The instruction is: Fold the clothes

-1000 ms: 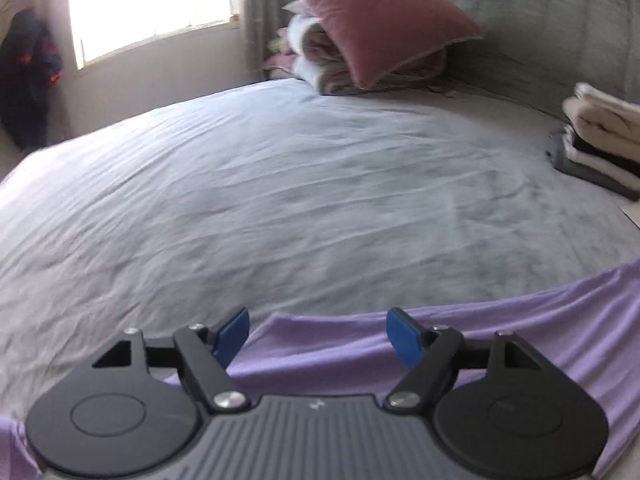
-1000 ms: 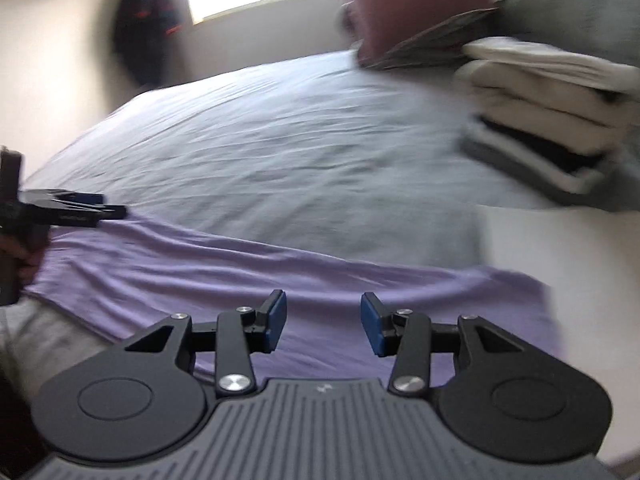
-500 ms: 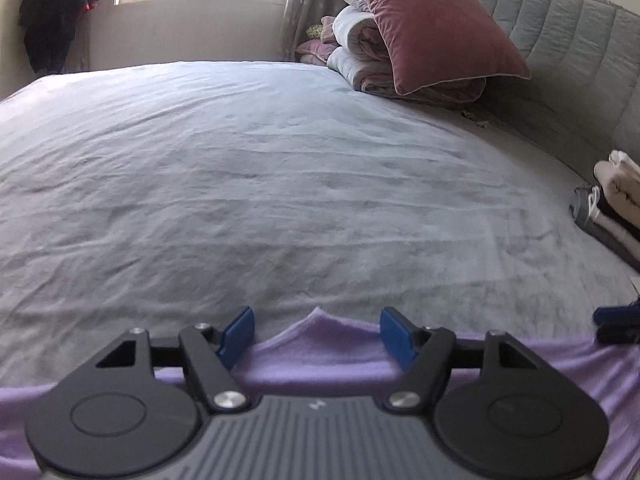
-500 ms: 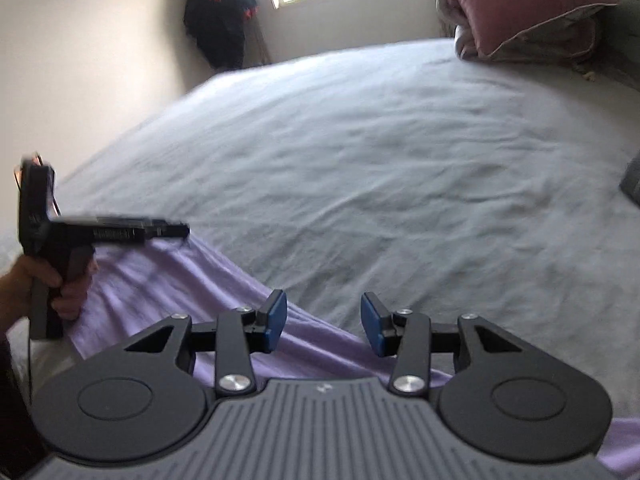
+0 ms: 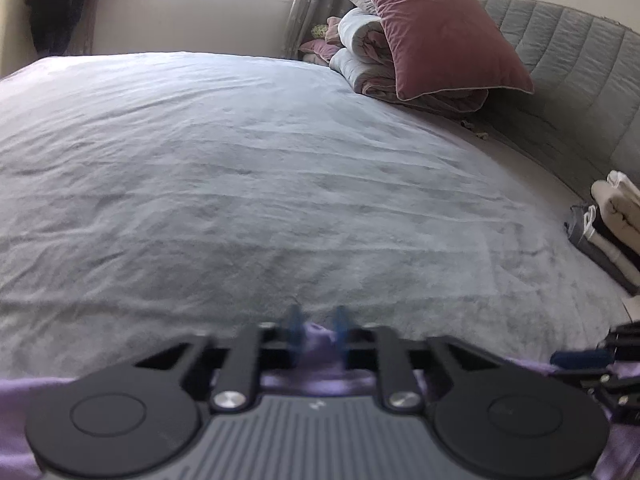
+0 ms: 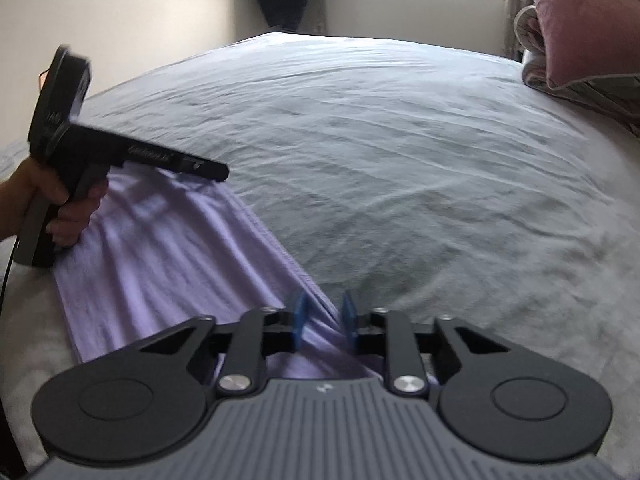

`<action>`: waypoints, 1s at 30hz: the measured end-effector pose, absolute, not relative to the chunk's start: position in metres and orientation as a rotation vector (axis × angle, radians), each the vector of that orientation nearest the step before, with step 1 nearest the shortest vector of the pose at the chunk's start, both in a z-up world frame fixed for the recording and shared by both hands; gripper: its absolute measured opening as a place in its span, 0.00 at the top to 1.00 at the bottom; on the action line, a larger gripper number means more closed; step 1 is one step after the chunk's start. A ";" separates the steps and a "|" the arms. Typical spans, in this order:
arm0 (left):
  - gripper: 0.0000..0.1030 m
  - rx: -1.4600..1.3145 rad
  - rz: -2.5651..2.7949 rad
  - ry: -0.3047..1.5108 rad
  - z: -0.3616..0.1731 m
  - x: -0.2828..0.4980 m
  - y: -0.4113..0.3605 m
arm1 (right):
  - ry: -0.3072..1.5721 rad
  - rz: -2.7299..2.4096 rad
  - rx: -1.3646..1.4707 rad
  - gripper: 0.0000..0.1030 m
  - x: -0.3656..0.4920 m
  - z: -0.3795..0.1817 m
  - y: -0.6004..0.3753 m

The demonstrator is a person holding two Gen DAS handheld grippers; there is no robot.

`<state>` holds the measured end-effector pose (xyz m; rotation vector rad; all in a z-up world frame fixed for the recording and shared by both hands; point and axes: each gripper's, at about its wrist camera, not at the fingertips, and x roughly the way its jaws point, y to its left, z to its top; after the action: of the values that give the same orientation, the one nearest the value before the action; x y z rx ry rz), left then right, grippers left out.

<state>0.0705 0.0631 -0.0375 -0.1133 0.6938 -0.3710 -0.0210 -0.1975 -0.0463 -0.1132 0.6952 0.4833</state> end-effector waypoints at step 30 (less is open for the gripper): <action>0.18 -0.122 -0.242 0.632 -0.004 0.009 0.075 | 0.626 -0.012 0.036 0.19 -0.117 -0.001 -0.273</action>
<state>0.0093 0.0750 -0.0041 -0.1217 0.6318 -0.2418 -0.1165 -0.2726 -0.0010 0.0365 0.6263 -0.0116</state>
